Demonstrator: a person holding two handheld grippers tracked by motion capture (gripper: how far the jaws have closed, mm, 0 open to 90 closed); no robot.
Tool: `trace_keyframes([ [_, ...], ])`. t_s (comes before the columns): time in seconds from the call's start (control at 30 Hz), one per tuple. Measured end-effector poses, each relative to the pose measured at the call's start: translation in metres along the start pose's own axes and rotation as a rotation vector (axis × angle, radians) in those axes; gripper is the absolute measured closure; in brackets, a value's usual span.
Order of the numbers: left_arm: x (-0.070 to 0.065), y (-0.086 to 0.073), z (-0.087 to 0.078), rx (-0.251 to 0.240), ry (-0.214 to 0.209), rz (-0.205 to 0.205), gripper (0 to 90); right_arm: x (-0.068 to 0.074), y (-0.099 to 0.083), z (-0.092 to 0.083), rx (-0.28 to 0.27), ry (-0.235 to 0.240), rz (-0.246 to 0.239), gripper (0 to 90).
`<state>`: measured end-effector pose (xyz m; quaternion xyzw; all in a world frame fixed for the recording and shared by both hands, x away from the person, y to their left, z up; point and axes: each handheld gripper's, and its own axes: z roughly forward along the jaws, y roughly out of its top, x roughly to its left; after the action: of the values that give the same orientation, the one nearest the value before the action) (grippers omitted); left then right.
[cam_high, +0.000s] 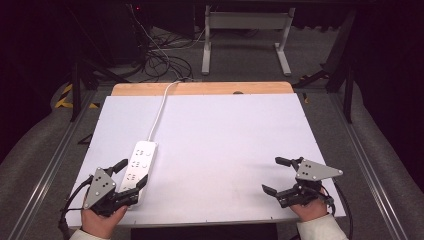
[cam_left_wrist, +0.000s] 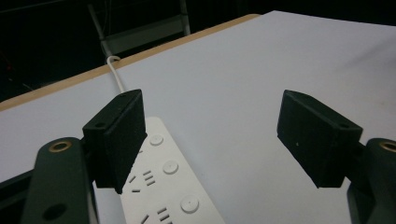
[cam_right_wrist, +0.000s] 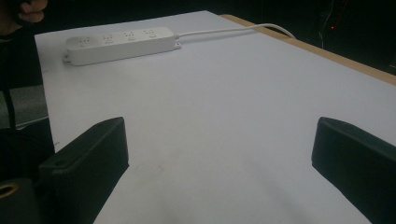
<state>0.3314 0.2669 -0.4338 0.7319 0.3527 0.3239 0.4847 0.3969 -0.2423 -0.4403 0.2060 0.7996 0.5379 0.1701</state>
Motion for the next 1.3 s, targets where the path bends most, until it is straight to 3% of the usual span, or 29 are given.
trace_keyframes([
  [0.2, -0.002, 0.003, 0.000, 0.009, -0.014, 0.019, 28.3, 0.001, 0.000, 0.001, 0.000, 0.010, -0.002, 4.2],
  [0.33, -0.001, 0.003, -0.001, 0.002, -0.024, -0.014, 29.0, 0.001, 0.000, 0.001, -0.001, 0.013, -0.001, 4.3],
  [0.5, 0.003, 0.004, -0.003, 0.006, -0.032, -0.023, 29.3, 0.002, 0.000, 0.003, 0.002, 0.017, -0.002, 4.5],
  [0.63, 0.003, 0.008, -0.003, 0.074, -0.013, 0.048, 35.1, 0.001, 0.000, 0.003, 0.005, 0.016, -0.001, 4.5],
  [0.77, 0.002, 0.013, -0.005, 0.096, -0.002, 0.068, 39.6, 0.001, -0.001, 0.004, 0.007, 0.018, 0.003, 4.6],
  [0.87, 0.004, 0.017, -0.008, 0.110, -0.005, 0.065, 47.8, 0.000, -0.001, 0.004, 0.006, 0.021, 0.006, 4.7],
  [1.07, 0.011, 0.022, -0.011, 0.154, -0.077, 0.052, 69.2, 0.000, -0.001, 0.005, 0.010, 0.023, 0.006, 5.0],
  [1.3, 0.015, 0.025, -0.011, 0.196, -0.092, 0.043, 86.3, 0.000, -0.001, 0.005, 0.013, 0.026, 0.005, 5.3],
])
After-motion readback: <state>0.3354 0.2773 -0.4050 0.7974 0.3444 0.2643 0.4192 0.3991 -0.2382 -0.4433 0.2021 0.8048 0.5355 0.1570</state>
